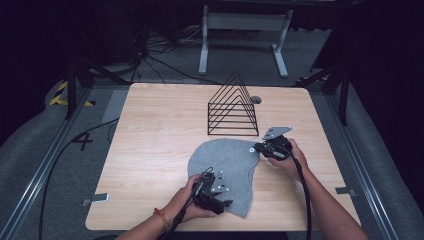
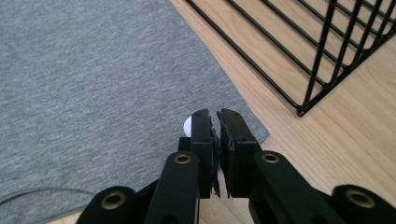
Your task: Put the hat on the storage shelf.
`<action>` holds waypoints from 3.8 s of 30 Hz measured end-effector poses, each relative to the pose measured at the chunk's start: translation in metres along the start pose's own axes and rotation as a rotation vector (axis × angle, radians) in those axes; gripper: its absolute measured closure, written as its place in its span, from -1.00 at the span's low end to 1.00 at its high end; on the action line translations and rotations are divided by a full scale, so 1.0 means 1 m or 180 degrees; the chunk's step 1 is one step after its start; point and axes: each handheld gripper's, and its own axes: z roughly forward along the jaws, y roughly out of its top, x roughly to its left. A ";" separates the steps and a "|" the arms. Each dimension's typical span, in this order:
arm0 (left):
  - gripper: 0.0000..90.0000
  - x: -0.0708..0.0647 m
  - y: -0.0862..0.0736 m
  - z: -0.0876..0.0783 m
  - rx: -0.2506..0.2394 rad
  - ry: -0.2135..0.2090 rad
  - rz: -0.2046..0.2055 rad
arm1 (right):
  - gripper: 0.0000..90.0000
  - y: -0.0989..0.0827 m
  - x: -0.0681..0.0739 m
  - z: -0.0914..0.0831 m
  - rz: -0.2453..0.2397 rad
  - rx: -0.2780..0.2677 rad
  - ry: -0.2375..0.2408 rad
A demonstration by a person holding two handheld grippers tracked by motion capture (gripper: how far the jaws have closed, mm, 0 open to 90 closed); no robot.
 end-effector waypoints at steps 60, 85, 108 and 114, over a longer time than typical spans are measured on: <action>-0.62 0.102 -0.041 -0.034 0.0190 0.0507 -0.0976 | 0.08 0.016 0.024 0.017 0.0318 0.0392 0.0345; 0.93 0.124 -0.027 -0.033 0.0037 0.0357 -0.1007 | 0.90 0.002 0.038 -0.006 0.0567 0.0031 0.0377; 0.94 0.106 0.051 -0.095 -0.0455 0.0439 -0.0341 | 0.91 0.024 0.031 -0.081 0.0355 -0.0657 0.0254; 0.94 0.107 0.078 -0.113 -0.0559 0.0490 -0.0147 | 0.91 0.039 0.023 -0.110 0.0287 -0.0825 0.0196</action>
